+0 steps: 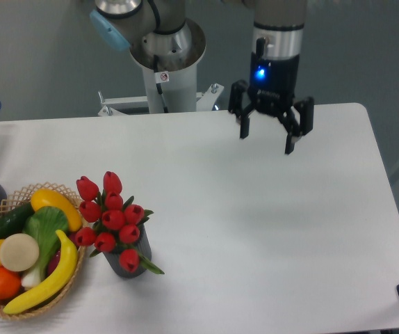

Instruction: Insert the flowers into the vase

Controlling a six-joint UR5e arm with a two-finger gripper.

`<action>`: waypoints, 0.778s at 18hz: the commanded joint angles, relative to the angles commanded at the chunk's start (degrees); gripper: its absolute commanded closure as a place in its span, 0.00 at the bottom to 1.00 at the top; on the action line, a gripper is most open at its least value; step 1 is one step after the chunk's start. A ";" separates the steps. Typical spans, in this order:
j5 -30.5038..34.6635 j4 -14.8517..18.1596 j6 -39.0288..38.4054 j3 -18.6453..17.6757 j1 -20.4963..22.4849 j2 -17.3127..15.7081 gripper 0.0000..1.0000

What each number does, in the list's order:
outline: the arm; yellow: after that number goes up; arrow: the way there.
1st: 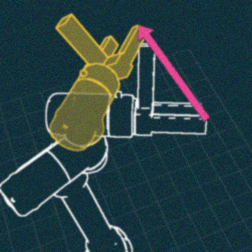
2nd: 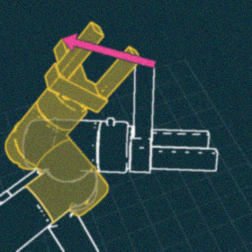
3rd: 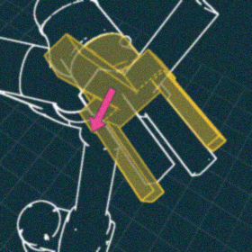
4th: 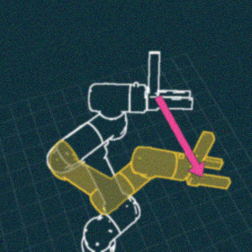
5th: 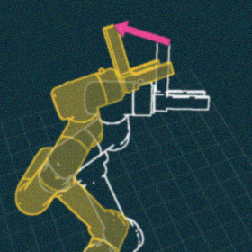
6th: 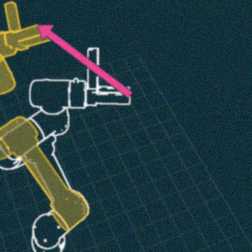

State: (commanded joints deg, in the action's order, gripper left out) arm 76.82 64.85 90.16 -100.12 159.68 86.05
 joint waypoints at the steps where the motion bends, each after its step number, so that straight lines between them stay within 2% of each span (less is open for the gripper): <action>1: 0.00 2.28 1.85 1.05 1.49 -0.09 0.00; 3: 0.09 7.38 7.46 3.86 2.21 -0.26 0.00; 5: 0.09 10.73 12.39 4.75 4.13 -0.79 0.00; 7: 0.09 11.62 13.73 4.40 6.68 -1.76 0.00; 10: 0.00 13.55 14.96 4.84 7.83 -1.76 0.00; 14: -0.17 13.73 14.17 4.67 7.66 -1.76 0.00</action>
State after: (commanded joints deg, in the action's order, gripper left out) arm 76.64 78.57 104.33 -95.45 167.35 84.29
